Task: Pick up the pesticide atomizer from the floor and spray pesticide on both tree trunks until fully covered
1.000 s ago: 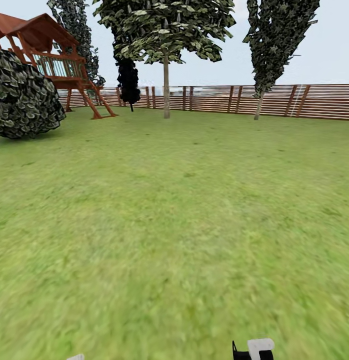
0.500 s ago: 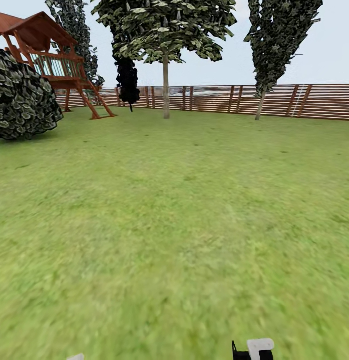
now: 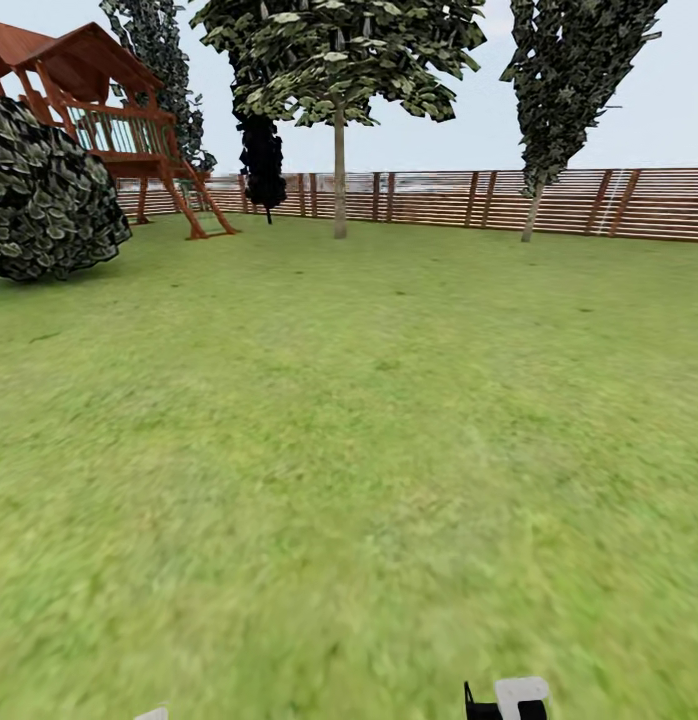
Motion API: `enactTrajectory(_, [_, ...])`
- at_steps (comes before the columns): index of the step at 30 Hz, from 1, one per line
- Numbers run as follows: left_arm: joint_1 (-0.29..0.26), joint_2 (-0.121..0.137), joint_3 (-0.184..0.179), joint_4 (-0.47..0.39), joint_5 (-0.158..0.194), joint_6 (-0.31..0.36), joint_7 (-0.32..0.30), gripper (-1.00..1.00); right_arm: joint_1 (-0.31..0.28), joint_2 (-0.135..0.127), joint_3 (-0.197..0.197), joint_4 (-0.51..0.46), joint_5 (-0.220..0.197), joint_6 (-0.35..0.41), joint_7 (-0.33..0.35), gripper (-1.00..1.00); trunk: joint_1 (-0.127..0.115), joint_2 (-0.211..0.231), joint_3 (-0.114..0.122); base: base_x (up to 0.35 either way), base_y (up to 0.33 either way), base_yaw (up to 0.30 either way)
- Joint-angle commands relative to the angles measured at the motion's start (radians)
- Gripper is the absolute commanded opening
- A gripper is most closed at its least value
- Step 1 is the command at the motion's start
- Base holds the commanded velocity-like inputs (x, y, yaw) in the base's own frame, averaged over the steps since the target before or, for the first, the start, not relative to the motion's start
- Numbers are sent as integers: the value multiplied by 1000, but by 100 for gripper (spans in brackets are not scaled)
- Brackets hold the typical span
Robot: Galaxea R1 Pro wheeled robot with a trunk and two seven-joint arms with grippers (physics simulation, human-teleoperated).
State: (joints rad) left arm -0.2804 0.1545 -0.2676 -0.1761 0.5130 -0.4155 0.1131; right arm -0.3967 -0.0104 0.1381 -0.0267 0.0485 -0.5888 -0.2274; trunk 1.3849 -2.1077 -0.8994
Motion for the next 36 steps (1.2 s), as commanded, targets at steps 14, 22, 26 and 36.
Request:
enactTrajectory(14, [0,0,-9,0,2,-2,8,-100,-1,0,8,1,5,0,-11,100,0,0,-1,339,0,55])
enactTrajectory(22, [-1,0,-9,0,2,-2,8,-100,-1,0,8,1,5,0,-11,100,0,0,-1,339,0,0])
enactTrajectory(26, [0,-1,-9,-1,1,-2,8,-100,-1,0,8,1,5,1,-11,100,0,0,-1,339,0,0])
enactTrajectory(36, [-1,0,-9,-2,2,-2,8,-100,-1,0,8,1,5,0,-10,100,0,0,-1,339,0,0])
